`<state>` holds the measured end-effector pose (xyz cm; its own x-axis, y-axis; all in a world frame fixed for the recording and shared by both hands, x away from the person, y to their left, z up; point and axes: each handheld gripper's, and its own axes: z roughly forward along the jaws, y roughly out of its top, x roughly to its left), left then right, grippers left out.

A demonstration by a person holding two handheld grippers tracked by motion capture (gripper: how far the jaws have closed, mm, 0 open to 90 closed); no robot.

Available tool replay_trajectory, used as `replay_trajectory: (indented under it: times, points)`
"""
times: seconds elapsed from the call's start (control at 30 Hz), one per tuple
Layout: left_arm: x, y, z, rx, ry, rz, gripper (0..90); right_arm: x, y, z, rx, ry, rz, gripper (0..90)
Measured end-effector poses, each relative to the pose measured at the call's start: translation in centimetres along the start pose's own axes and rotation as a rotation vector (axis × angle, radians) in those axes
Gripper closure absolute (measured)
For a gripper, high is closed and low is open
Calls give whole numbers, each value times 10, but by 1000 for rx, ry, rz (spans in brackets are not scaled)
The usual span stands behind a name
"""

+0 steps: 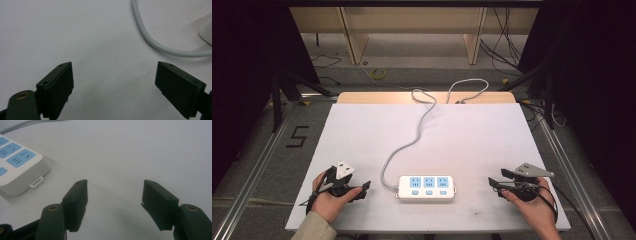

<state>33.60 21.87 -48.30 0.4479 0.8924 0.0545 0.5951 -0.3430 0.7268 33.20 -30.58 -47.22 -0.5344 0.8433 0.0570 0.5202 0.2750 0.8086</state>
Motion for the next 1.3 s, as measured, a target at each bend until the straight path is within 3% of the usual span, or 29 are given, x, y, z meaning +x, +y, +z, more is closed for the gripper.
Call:
replay_trajectory:
  times: [0.53,0.7,1.03,1.3]
  points:
    - [2,0,0,-3,13,-3,151,1,3,-3,-11,-5,-1,482]
    - [2,0,0,-3,17,-3,152,1,5,-5,-1,-11,-7,579]
    - [2,0,0,-1,18,0,154,3,9,-10,10,-22,-27,880]
    - [1,0,0,-3,20,0,155,5,13,-11,27,-22,-45,900]
